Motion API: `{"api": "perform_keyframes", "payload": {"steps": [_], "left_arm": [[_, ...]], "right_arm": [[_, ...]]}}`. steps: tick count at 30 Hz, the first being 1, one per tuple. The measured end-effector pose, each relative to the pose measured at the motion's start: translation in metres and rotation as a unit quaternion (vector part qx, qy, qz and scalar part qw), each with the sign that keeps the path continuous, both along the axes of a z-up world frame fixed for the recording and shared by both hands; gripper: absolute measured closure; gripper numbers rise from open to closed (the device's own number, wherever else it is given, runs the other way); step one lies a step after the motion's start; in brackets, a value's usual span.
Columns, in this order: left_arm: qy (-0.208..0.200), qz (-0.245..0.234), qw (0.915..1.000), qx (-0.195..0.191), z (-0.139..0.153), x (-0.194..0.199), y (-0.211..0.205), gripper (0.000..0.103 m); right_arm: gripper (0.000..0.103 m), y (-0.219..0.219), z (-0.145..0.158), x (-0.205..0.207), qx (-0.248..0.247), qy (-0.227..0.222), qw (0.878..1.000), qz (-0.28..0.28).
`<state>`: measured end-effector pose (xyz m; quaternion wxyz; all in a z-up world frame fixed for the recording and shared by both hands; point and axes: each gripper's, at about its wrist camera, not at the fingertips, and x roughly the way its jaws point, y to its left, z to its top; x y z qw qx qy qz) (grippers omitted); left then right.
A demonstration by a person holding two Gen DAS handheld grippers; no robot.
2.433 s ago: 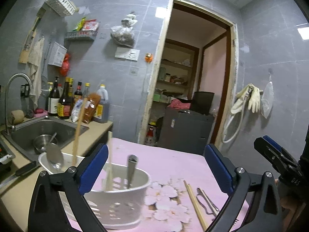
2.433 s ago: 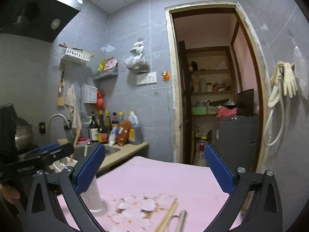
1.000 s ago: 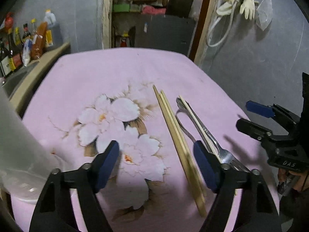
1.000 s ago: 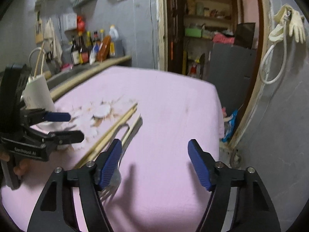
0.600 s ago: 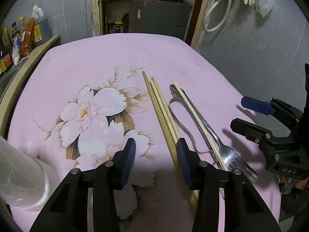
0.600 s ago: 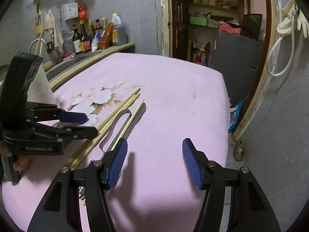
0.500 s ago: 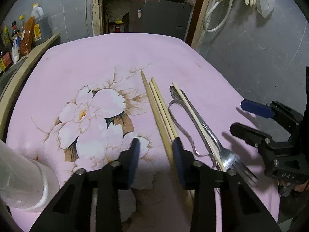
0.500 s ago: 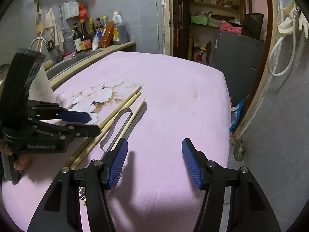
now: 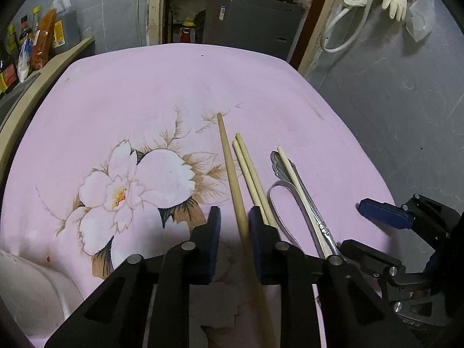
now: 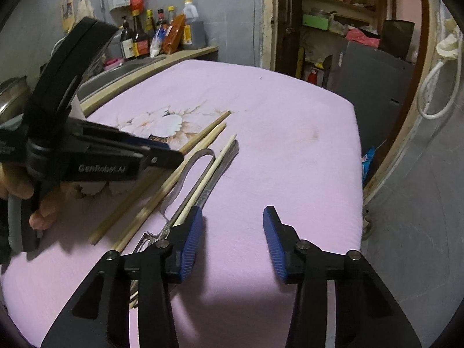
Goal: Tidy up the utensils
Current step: 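Close the left tool on a wooden chopstick while the right tool grasps a metal fork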
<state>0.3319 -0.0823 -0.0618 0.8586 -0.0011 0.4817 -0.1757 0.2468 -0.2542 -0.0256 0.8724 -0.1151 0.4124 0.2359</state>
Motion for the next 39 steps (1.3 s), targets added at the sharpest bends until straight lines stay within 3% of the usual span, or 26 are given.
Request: {"api": "perform_keyframes", "payload": {"steps": [2, 11, 16, 25, 30, 35, 39], "left_arm": [[0.001, 0.0, 1.0, -0.004, 0.0, -0.001, 0.003, 0.096], [0.009, 0.019, 0.9998, -0.008, 0.005, -0.019, 0.016, 0.098], [0.016, 0.009, 0.9998, -0.003, 0.008, -0.029, 0.018, 0.098], [0.039, 0.004, 0.9992, -0.011, 0.008, -0.025, 0.017, 0.097], [0.052, 0.009, 0.9986, -0.01, 0.01, -0.022, 0.017, 0.097], [0.066, 0.027, 0.996, -0.055, 0.013, -0.021, 0.029, 0.098], [0.048, 0.031, 0.9959, -0.07, 0.019, -0.035, 0.038, 0.098]], "right_arm": [[0.065, 0.002, 0.001, 0.002, 0.004, 0.005, 1.0, 0.004], [0.071, 0.021, -0.004, 0.009, -0.032, 0.009, 0.999, 0.006], [0.073, 0.027, -0.01, 0.028, -0.034, 0.034, 0.999, -0.01], [0.073, 0.025, -0.009, 0.056, -0.001, 0.095, 0.995, -0.015], [0.093, 0.022, -0.008, 0.062, 0.037, 0.136, 0.99, -0.03], [0.096, 0.015, -0.006, 0.066, 0.074, 0.162, 0.982, -0.06], [0.098, 0.006, -0.003, 0.054, 0.111, 0.155, 0.979, -0.068]]}}
